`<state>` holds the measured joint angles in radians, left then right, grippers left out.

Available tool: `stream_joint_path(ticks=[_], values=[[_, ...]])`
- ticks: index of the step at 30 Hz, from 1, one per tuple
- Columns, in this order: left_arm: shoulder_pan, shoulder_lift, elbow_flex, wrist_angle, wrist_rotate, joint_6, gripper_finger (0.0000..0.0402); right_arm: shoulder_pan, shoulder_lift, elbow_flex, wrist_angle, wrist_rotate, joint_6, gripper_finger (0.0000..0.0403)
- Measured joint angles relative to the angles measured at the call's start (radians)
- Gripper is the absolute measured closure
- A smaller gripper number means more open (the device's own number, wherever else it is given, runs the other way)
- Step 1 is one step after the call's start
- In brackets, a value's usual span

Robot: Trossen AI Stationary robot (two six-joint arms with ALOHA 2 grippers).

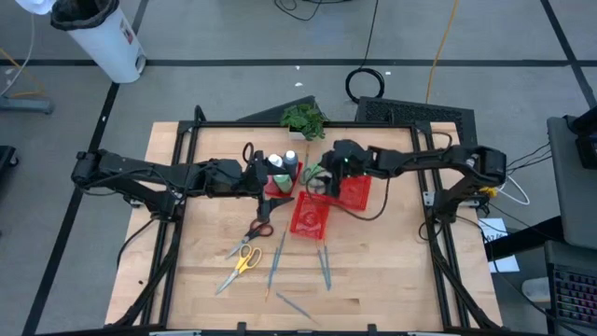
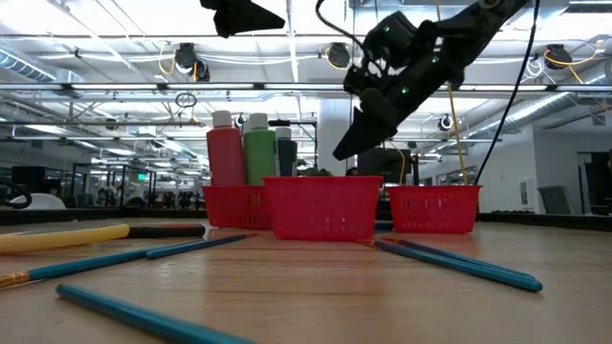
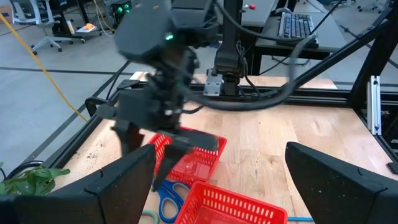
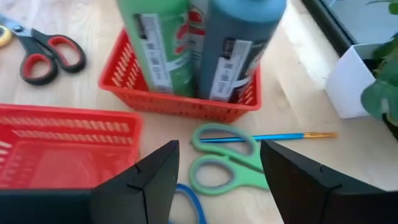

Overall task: Pick & Place Paint Supplies
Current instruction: Put the blue paint brush into the right red bin

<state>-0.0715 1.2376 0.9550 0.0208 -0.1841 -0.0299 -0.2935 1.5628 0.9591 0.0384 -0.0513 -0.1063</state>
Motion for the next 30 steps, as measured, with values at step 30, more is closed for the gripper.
stream_joint_path(ticks=[30], values=[[0.0,0.0,0.0,0.011,0.0,0.0,0.0036,-0.251,0.555,0.472,-0.202,-0.137,-0.232,0.0193]])
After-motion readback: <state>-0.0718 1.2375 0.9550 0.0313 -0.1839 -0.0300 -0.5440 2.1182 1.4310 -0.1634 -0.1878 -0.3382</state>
